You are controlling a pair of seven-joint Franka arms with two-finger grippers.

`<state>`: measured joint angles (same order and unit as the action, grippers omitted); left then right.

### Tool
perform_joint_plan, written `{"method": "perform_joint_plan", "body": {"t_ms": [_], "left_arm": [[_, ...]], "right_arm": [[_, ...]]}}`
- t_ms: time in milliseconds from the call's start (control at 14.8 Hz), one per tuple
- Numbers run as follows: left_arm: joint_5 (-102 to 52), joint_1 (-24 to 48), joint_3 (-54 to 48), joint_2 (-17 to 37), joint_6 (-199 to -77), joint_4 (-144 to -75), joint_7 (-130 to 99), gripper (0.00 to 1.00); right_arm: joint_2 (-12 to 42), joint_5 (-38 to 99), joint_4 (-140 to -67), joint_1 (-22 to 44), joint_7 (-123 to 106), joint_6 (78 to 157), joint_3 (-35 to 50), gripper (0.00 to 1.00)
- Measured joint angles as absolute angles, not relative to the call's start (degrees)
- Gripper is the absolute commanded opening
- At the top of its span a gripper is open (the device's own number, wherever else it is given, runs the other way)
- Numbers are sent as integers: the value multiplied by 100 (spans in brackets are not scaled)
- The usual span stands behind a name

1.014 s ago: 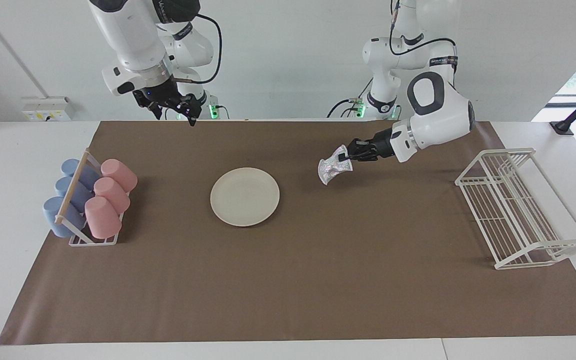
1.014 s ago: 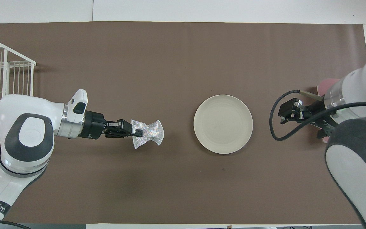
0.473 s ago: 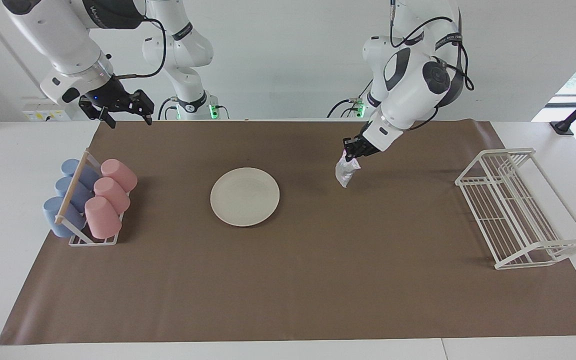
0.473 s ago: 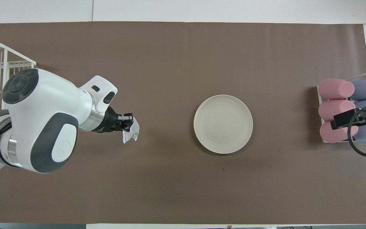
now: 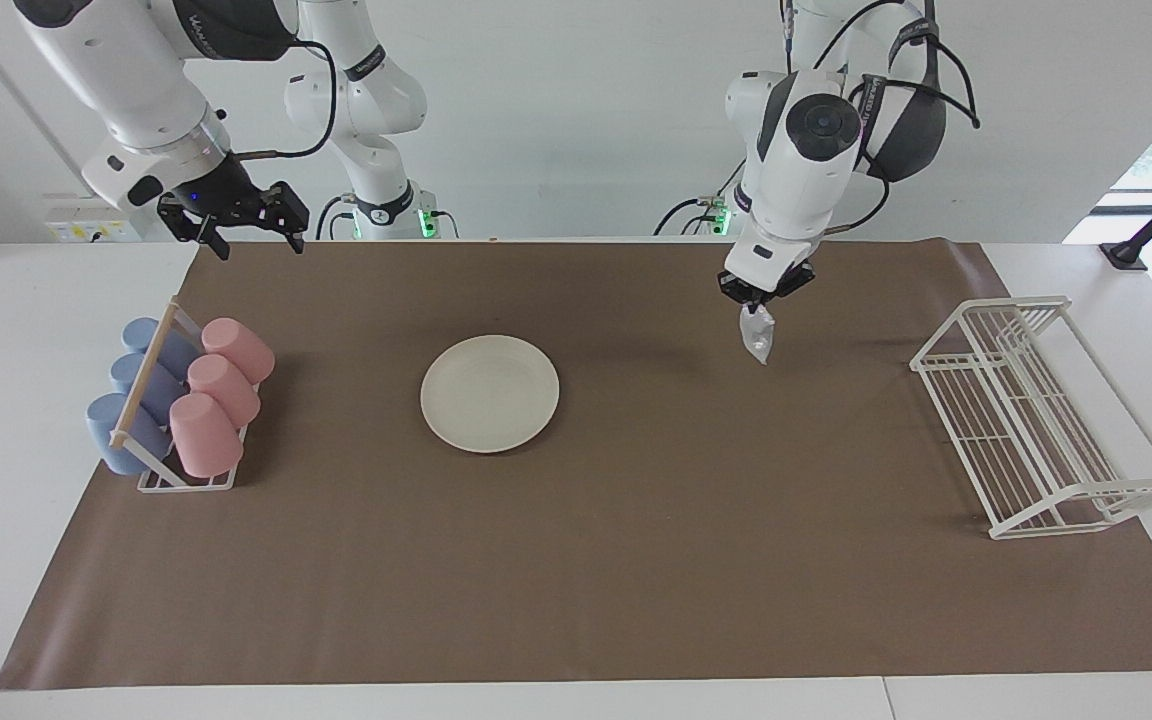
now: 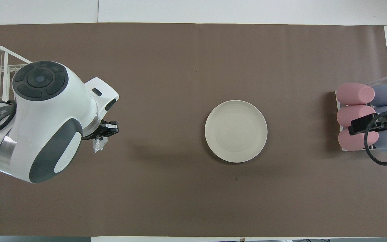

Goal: Wipe plate with sponge

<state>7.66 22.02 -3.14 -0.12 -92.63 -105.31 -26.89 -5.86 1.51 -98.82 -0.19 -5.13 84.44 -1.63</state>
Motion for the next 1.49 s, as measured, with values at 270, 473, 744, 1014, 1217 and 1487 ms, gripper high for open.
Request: {"method": "perform_joint_plan", "body": {"t_ms": [270, 473, 744, 1014, 1217, 1487], "left_arm": [[1970, 2328, -321, 92, -8648, -10357, -2708, 0], [2859, 2433, -322, 209, -8164, -10275, -2721, 0], [4180, 2472, -317, 492, -7787, -10141, -2724, 0], [5439, 2438, -261, 814, -7789, -10126, -2724, 0], [6343, 2125, -211, 1226, -8016, -10118, -2630, 0], [6938, 1515, -190, 1927, -8593, -9856, -2567, 0]], "right_arm": [[-586, 151, -9882, -14, -513, 8444, -151, 100], [-586, 151, -9882, -14, -513, 8444, -151, 100], [-586, 151, -9882, -14, -513, 8444, -151, 100], [-586, 151, -9882, -14, -513, 8444, -151, 100], [-586, 151, -9882, -14, -513, 8444, -151, 100], [-586, 151, -9882, -14, -513, 8444, -151, 100]]}}
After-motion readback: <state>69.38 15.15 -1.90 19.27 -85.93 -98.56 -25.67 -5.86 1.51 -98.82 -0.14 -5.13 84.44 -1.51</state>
